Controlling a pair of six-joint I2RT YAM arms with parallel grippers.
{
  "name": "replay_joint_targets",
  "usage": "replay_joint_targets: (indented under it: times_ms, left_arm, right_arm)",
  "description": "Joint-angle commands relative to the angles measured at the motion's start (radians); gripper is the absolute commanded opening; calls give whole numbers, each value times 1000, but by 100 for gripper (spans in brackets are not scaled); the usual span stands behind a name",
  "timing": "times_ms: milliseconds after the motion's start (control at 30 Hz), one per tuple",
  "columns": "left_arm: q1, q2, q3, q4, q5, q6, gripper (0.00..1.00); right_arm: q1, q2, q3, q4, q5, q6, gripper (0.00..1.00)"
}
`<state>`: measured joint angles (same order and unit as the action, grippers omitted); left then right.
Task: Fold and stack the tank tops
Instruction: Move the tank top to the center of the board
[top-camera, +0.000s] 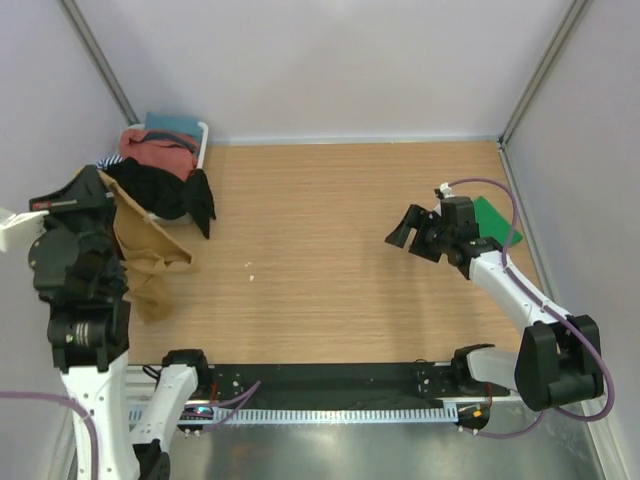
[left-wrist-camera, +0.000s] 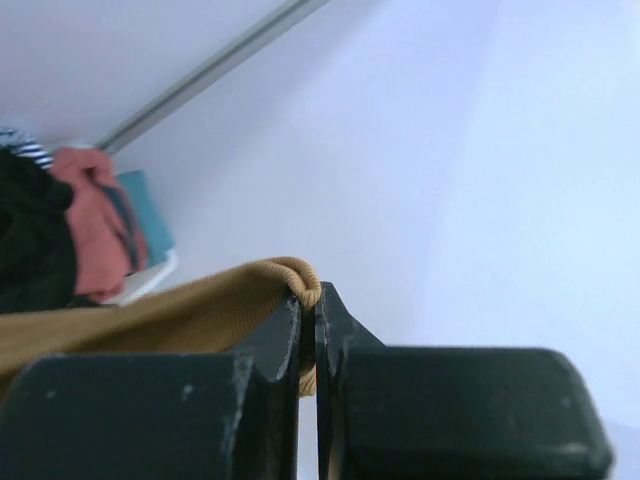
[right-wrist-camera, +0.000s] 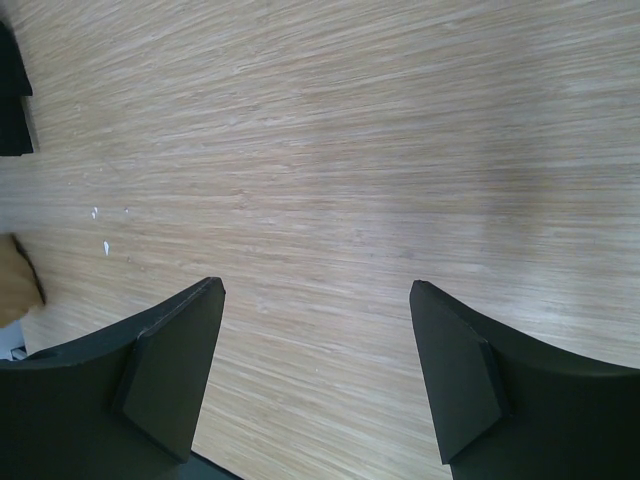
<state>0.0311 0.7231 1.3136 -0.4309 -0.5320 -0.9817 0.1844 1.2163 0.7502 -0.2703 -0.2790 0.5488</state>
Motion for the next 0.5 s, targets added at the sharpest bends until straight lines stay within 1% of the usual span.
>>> replay_joint_targets:
  times_ms: [0,33,67,100,133,267,300,367,400,467]
  left_arm:
    - [0,-30,91,41,159,-34,0]
    - [-2,-25,126,46,200,-50,0]
    - [-2,-5,145,46,298,-70,0]
    - [0,12,162,50,346,-113,0]
    - [-2,27,185,55,456,-142,0]
    - [-2,113,177,125,666,-259,0]
    - [-10,134,153,139,682,-281,0]
    - [-22,150,132,159,679,-273,0]
    - [-95,163,113,162,652,-262,0]
    - [-175,180,99,178,606,-218,0]
  right_arm:
    - [7,-8,47,29,-8,2,81]
    - [7,-8,49,29,-8,2,81]
    - [9,-6,49,28,-8,2,81]
    - [9,-6,51,28,-6,3,81]
    - [7,-6,51,29,-6,5,81]
    - [7,-9,54,26,-6,14,81]
    - [9,-12,55,26,-5,14,81]
    - [7,-15,63,22,0,17,81]
    - [7,-18,64,20,3,19,81]
    - [9,-17,78,7,11,19,81]
